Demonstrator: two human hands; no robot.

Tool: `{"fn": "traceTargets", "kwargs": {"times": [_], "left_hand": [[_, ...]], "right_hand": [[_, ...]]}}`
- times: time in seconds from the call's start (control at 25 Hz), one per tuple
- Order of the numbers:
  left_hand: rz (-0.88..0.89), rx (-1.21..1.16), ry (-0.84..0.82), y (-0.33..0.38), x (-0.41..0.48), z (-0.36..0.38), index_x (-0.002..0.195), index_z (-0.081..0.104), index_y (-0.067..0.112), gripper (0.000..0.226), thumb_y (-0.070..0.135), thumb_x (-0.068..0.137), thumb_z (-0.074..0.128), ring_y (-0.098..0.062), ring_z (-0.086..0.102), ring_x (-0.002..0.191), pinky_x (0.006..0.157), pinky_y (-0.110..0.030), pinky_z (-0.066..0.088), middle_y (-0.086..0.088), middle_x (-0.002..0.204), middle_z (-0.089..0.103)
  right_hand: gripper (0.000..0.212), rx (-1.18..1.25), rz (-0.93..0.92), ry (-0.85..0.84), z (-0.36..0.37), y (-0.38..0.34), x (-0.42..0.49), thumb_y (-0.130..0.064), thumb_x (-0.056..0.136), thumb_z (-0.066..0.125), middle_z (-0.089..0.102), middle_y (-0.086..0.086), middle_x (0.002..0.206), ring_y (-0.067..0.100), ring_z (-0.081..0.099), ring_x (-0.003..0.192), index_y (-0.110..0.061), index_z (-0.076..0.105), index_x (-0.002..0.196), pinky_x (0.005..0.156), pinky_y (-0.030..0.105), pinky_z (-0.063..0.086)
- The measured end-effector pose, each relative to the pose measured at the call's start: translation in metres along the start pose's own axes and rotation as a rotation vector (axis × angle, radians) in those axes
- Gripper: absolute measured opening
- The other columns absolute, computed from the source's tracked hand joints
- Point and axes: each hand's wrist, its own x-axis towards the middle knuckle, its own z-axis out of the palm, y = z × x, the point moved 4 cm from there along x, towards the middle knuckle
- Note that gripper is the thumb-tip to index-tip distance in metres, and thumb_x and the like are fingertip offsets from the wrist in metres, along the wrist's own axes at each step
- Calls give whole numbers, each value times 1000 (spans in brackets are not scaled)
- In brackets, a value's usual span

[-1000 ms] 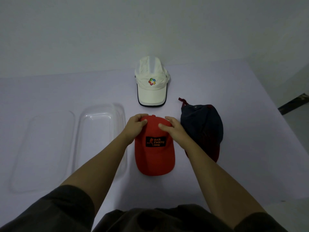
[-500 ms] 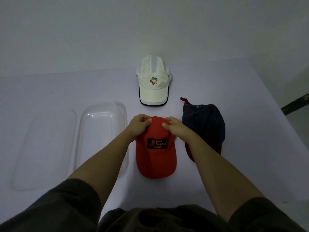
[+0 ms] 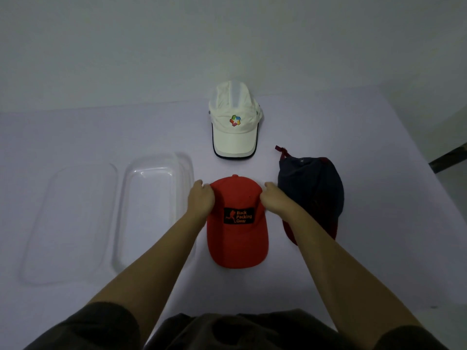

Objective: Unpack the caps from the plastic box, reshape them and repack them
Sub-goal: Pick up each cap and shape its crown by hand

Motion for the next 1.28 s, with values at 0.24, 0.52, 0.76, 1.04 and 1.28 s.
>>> {"fn": "traceTargets", "kwargs": {"times": [0.24,0.52,0.76,1.04,1.28], "left_hand": [[-1,-4,31,-19,-25,6,147,20,3,55,32,101,25,-31,28,140,116,-43,22,-17,153,27],[668,198,-73,89,-52,44,145,28,8,53,25,97,45,-19,35,137,110,-27,28,-9,150,36],[548,300,-586,101,-41,132,147,23,15,89,47,79,70,-10,38,130,104,-19,31,7,145,35],[497,357,-629,92,-37,173,136,41,14,71,26,76,76,-22,52,120,98,-30,44,-6,135,51],[464,368,-783,105,-42,165,84,63,27,25,16,71,81,-10,62,87,73,-15,49,9,91,64]], "right_hand": [[64,-3,-88,63,18,3,-25,-4,91,37,27,15,151,29,37,133,-8,13,150,107,36,36],[50,135,-602,631,-103,15,-53,4,83,51,49,8,132,6,41,118,-6,46,132,103,8,30],[90,124,-255,147,-161,111,-22,-7,76,75,30,2,152,17,27,140,-18,21,147,105,28,27],[67,-34,-303,70,-163,122,-3,-24,67,84,57,-2,118,13,52,108,-22,52,126,86,20,41],[36,-164,-525,111,-168,114,-16,-28,60,88,55,-10,75,-5,52,69,-28,55,72,60,9,39]]}}
